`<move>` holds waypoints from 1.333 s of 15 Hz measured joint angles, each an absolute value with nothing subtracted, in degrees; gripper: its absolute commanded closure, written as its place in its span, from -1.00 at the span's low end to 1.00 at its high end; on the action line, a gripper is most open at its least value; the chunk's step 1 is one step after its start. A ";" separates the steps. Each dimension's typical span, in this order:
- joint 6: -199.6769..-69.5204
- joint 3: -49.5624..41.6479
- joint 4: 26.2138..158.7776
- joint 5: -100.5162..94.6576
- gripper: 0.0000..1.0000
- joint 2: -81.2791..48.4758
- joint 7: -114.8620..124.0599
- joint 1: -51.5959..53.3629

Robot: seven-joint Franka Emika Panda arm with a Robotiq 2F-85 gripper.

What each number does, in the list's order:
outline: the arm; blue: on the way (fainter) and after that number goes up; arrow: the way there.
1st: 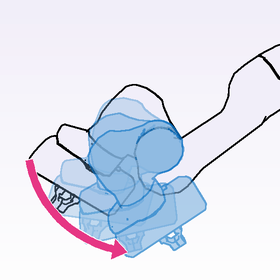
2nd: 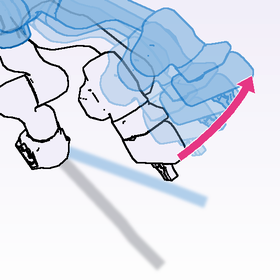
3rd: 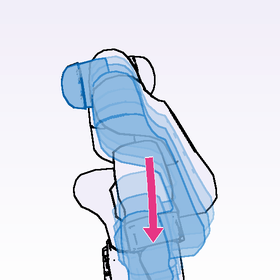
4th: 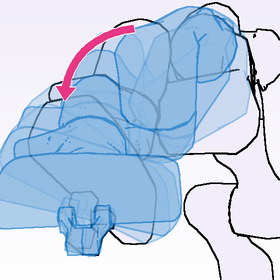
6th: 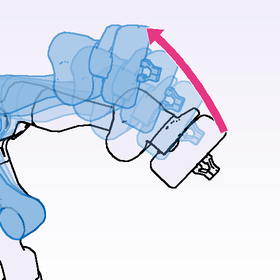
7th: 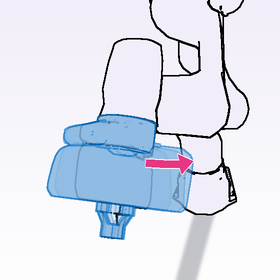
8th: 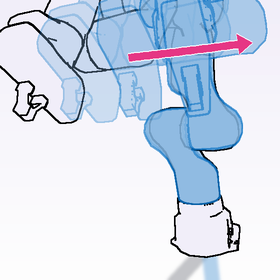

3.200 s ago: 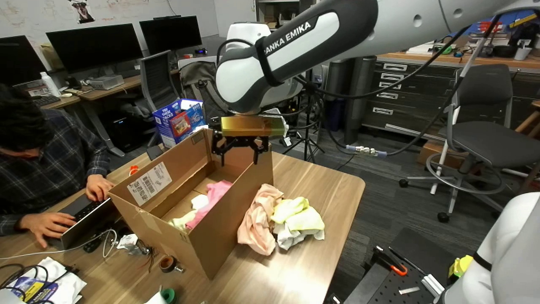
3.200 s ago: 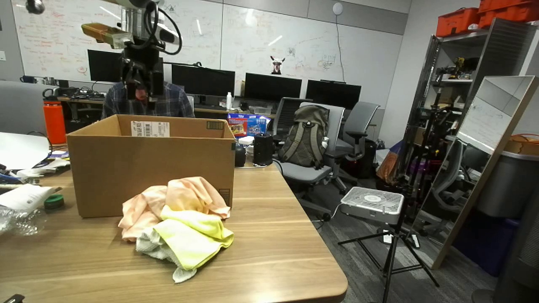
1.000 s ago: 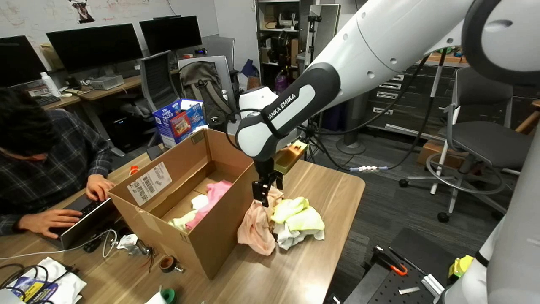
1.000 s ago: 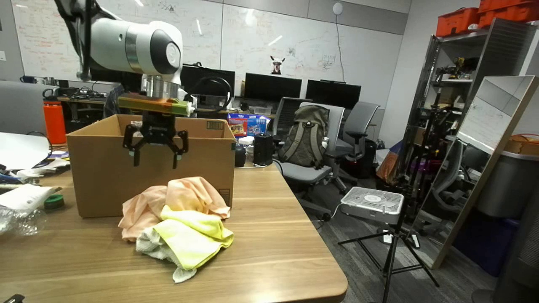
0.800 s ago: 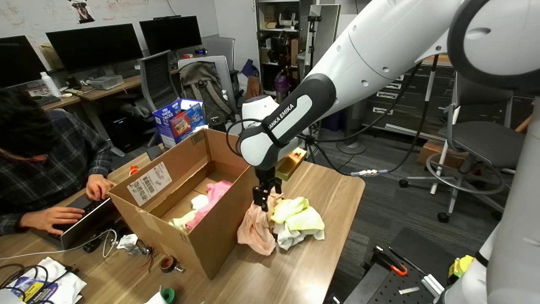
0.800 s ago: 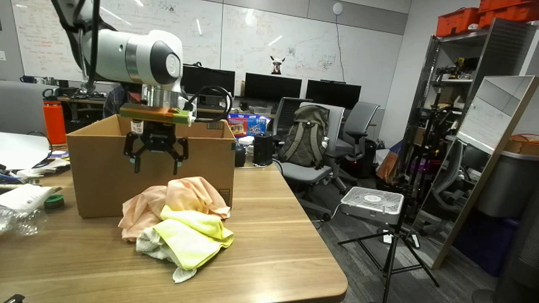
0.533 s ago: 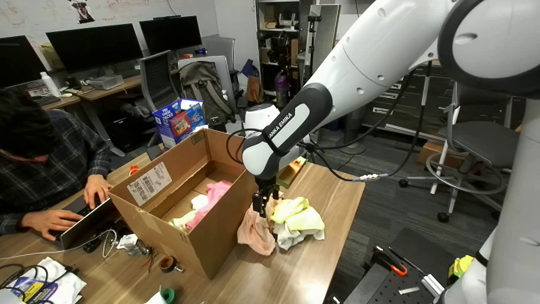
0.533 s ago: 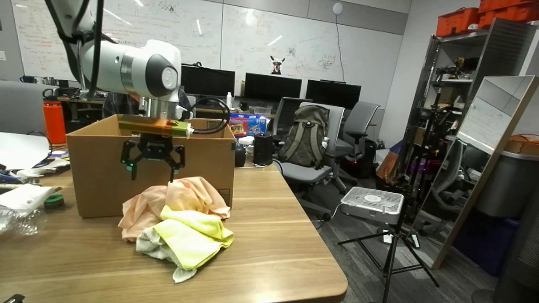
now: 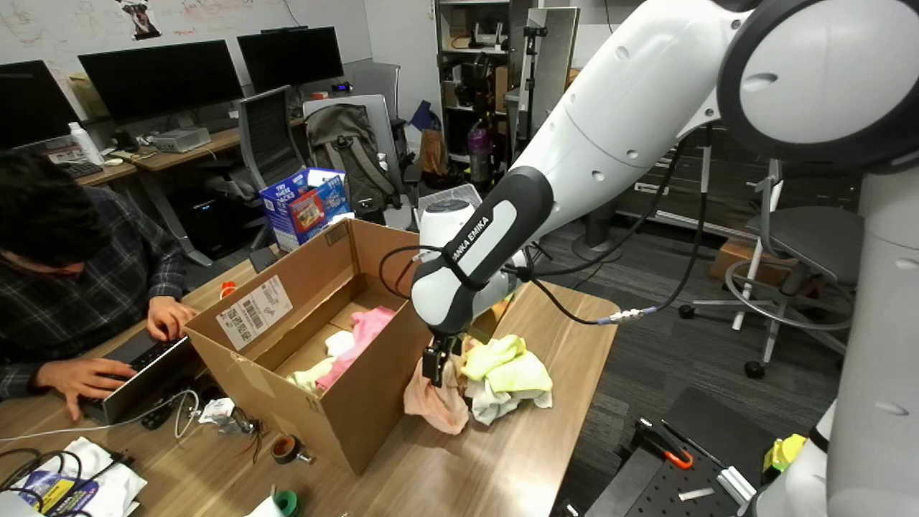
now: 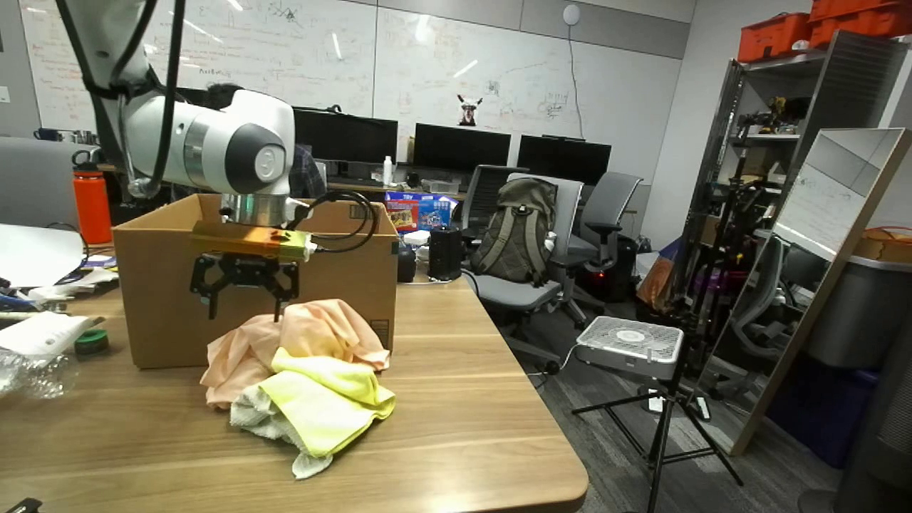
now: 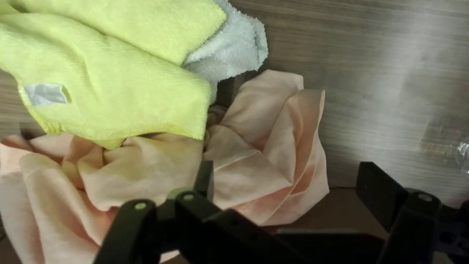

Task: Put the shirts and towels in the box

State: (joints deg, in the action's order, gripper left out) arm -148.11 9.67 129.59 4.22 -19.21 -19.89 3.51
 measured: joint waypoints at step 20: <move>-161.14 4.97 130.74 -10.23 -1.00 -23.54 -16.09 4.35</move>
State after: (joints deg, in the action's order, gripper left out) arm -161.14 4.97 130.74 -10.23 -23.54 -16.09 4.35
